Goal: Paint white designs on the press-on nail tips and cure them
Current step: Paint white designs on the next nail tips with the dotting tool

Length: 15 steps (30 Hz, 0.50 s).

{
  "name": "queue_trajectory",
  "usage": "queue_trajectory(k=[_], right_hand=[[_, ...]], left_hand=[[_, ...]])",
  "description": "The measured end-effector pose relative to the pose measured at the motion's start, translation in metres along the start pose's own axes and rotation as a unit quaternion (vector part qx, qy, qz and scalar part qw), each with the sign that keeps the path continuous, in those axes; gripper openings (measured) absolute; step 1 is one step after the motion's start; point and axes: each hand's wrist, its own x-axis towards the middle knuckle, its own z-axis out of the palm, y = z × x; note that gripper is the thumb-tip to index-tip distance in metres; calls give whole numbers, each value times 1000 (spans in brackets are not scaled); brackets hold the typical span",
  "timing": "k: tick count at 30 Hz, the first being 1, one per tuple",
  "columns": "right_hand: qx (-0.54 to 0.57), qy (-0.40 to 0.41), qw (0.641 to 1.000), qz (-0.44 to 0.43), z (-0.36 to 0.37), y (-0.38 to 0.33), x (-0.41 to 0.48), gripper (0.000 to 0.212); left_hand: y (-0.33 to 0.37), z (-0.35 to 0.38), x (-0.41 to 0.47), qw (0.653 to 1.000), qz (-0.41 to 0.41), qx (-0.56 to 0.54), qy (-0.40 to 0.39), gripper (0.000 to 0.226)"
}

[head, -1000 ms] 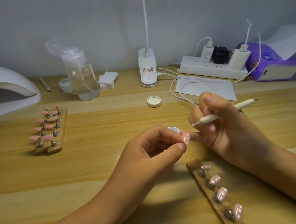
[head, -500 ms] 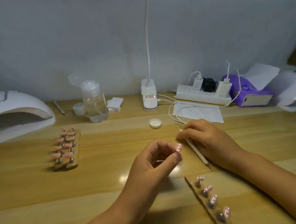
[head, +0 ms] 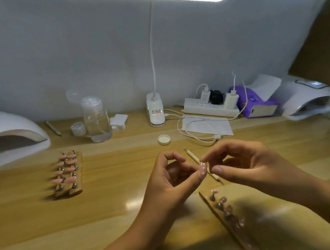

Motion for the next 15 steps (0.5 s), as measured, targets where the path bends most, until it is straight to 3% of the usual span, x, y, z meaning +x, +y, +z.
queue_trajectory(k=[8, 13, 15], right_hand=[[57, 33, 995, 75, 13, -8, -15, 15], [74, 51, 991, 96, 14, -14, -39, 14], [81, 102, 986, 108, 15, -13, -57, 27]], left_hand=[[6, 7, -5, 998, 8, -27, -49, 31], [6, 12, -10, 992, -23, -38, -121, 32], [7, 13, -11, 988, -48, -41, -141, 38]])
